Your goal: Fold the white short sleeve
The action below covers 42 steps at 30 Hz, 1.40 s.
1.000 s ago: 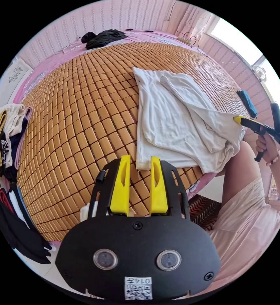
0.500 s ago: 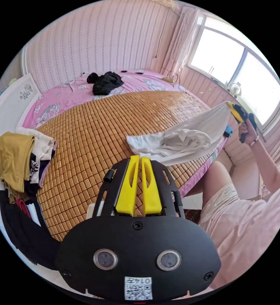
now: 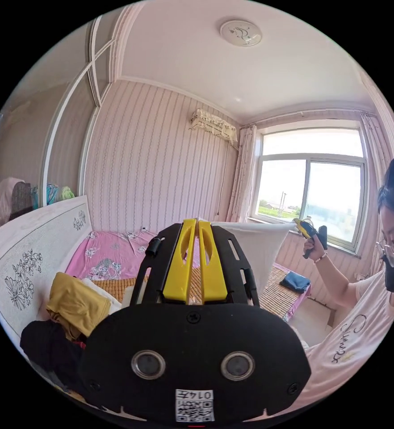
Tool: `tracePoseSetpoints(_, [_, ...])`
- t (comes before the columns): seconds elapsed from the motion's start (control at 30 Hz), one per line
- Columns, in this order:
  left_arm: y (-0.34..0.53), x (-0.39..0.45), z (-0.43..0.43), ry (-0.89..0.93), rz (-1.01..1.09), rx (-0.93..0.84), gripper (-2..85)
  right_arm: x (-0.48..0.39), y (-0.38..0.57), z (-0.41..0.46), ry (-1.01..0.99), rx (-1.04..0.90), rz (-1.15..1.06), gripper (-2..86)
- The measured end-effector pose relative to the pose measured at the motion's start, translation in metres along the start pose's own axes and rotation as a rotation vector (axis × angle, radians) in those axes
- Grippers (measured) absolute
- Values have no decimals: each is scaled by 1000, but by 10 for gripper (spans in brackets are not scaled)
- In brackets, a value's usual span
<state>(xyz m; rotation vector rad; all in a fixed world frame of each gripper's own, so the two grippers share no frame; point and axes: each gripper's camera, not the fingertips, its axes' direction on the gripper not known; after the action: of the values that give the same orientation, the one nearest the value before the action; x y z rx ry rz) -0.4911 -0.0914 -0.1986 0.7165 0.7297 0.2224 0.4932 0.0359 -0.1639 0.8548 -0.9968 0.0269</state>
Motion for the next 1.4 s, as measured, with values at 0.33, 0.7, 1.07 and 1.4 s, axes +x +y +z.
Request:
tracePoseSetpoints(0.33, [-17,47,-132,-74,181,270,-8,-78,-31,-57,-209,58,-180,4])
tracePoseSetpoints(0.7, [-23,-41,99,-258,28,-332,-8,46,-41,94,347,-429,-93,5])
tracePoseSetpoints(1.07, [-42,-42,207,-225,-50,-150,-9,98,-109,108,174,-20,-72,4])
tracePoseSetpoints(1.4, [114,-41,278,-156,58,-491,-9,176,59,48,236,-227,31,6])
